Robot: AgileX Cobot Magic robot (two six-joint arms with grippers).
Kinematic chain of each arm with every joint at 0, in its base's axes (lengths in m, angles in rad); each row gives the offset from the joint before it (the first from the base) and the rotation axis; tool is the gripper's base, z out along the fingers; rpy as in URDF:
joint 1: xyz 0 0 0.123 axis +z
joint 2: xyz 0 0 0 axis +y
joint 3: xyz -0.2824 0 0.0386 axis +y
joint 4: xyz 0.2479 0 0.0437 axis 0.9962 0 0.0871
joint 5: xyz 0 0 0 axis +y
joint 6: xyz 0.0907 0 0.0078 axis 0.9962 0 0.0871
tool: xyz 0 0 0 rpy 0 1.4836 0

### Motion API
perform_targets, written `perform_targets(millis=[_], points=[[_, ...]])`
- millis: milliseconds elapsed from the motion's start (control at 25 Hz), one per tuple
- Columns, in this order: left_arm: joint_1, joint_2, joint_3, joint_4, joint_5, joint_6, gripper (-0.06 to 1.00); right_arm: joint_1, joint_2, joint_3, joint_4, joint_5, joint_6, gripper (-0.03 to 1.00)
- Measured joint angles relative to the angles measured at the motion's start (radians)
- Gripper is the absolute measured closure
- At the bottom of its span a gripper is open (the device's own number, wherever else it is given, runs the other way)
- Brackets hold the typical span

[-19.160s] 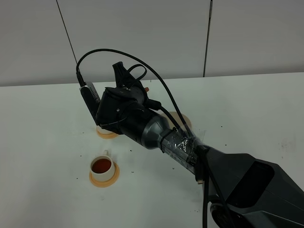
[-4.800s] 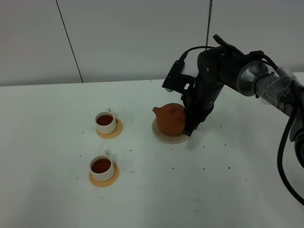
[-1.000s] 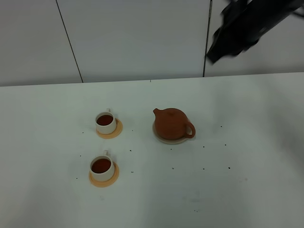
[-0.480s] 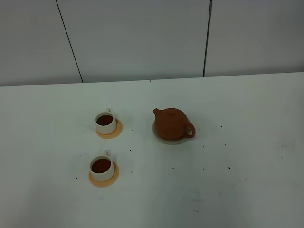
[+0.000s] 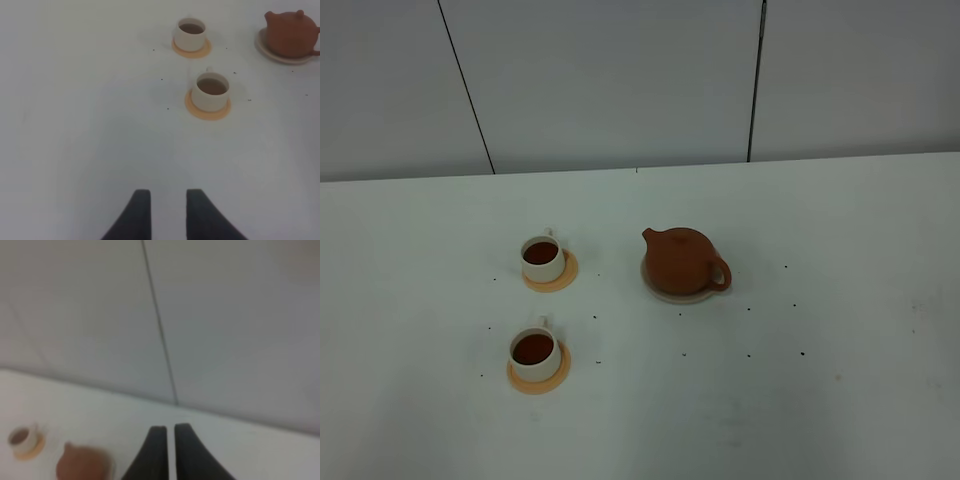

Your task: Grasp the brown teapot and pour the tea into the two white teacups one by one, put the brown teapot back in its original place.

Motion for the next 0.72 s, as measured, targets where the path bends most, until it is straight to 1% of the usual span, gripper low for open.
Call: perform_targets(millis=[120,200,320,400,600,720], points=[[0.000,0.000,0.000,0.000,0.000,0.000,0.70,0.000,-0.086,0.178,0.039,-0.103,-0.091,0.95],[0.000,0.000,0.000,0.000,0.000,0.000,0.70,0.000,-0.138,0.280,0.057,-0.158,-0.117,0.95],[0.000,0.000,0.000,0.000,0.000,0.000,0.70,0.000,-0.197,0.418,0.061,-0.216,-0.125,0.95],[0.000,0.000,0.000,0.000,0.000,0.000,0.70,0.000,-0.235,0.509,0.063,-0.242,-0.125,0.95],[0.000,0.000,0.000,0.000,0.000,0.000,0.70,0.001,-0.351,0.718,0.077,-0.272,-0.143,0.95],[0.000,0.000,0.000,0.000,0.000,0.000,0.70,0.044,-0.427,0.804,0.073,-0.305,-0.160,0.95]])
